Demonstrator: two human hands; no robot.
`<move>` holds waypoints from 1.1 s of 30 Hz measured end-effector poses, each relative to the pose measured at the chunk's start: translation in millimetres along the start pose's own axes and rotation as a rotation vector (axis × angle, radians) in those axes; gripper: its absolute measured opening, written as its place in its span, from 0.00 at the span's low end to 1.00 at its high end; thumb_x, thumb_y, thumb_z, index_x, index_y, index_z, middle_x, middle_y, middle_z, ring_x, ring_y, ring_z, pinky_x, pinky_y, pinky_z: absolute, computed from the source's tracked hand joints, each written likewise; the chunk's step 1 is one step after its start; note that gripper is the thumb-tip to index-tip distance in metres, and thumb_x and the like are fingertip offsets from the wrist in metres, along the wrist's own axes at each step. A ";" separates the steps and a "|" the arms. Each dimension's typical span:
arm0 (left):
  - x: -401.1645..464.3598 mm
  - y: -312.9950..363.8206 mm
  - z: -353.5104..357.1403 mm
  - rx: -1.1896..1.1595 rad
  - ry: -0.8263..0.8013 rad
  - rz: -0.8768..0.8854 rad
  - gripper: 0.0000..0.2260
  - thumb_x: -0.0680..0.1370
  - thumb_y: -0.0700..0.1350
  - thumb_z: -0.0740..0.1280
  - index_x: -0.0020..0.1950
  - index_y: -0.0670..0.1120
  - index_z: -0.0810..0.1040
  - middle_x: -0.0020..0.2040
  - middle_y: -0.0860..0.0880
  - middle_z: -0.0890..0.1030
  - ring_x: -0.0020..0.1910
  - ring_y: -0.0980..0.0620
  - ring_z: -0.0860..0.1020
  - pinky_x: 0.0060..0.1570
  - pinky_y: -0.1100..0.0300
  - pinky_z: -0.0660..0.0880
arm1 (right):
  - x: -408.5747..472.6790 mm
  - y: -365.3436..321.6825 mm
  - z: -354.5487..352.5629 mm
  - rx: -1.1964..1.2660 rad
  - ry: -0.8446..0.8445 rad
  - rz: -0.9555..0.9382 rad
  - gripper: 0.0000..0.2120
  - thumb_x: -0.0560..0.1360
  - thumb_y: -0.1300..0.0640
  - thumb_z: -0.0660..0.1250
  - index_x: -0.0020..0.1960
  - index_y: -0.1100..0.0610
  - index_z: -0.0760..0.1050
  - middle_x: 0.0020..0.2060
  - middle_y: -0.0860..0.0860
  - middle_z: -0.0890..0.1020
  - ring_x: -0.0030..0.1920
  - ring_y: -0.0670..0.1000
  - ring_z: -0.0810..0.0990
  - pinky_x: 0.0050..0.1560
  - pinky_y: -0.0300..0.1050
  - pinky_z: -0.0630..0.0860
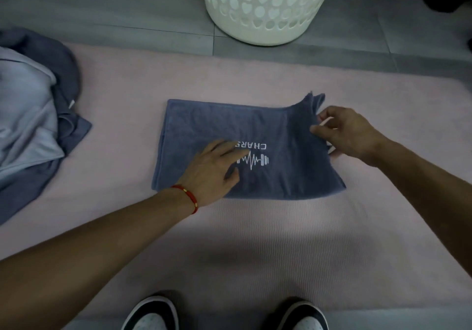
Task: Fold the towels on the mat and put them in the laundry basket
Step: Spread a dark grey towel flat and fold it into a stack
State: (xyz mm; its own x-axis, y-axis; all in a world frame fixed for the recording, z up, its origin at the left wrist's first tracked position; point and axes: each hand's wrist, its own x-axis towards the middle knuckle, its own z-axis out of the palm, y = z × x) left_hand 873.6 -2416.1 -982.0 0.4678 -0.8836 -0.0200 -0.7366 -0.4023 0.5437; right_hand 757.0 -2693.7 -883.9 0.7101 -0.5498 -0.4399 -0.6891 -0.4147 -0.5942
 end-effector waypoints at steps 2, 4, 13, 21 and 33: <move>-8.7 -4.0 -10.6 -0.248 0.153 -0.140 0.20 0.78 0.52 0.60 0.68 0.51 0.77 0.63 0.51 0.79 0.62 0.51 0.75 0.65 0.55 0.73 | -0.7 -38.8 15.0 -0.043 -0.021 -0.054 0.08 0.79 0.54 0.71 0.54 0.57 0.77 0.43 0.53 0.85 0.36 0.55 0.86 0.37 0.52 0.85; -15.1 -6.8 -24.1 -0.426 0.234 -0.313 0.13 0.79 0.44 0.67 0.62 0.50 0.81 0.56 0.52 0.82 0.52 0.56 0.79 0.57 0.69 0.73 | 2.9 -75.6 41.8 -0.207 0.006 -0.151 0.09 0.77 0.53 0.72 0.50 0.58 0.79 0.41 0.54 0.85 0.36 0.55 0.85 0.44 0.53 0.84; -30.1 -26.1 -78.4 -1.063 0.330 -0.830 0.12 0.81 0.49 0.67 0.55 0.42 0.84 0.48 0.44 0.85 0.44 0.50 0.82 0.42 0.60 0.81 | 22.5 -160.3 175.4 -0.175 0.003 -0.434 0.15 0.80 0.56 0.68 0.37 0.60 0.72 0.32 0.58 0.82 0.35 0.56 0.83 0.43 0.53 0.82; -36.5 -55.1 -63.6 -0.327 0.238 -0.692 0.06 0.75 0.41 0.70 0.38 0.43 0.77 0.30 0.52 0.75 0.32 0.54 0.73 0.37 0.61 0.71 | 32.1 -131.5 188.6 -0.120 -0.068 -0.541 0.06 0.79 0.60 0.65 0.52 0.59 0.80 0.48 0.54 0.85 0.48 0.54 0.83 0.54 0.53 0.80; -36.2 -79.0 -51.8 -0.046 0.096 -0.795 0.13 0.75 0.49 0.73 0.45 0.44 0.73 0.47 0.42 0.81 0.49 0.41 0.79 0.44 0.58 0.69 | 85.6 -72.0 144.0 -0.612 -0.061 -0.455 0.24 0.86 0.46 0.50 0.81 0.48 0.56 0.82 0.52 0.52 0.81 0.58 0.48 0.77 0.66 0.53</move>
State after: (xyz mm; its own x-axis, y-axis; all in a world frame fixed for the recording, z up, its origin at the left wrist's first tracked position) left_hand 940.1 -2339.9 -980.8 0.8855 -0.3115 -0.3447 -0.1454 -0.8905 0.4312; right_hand 888.1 -2606.5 -975.8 0.9375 -0.1950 -0.2881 -0.2712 -0.9284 -0.2541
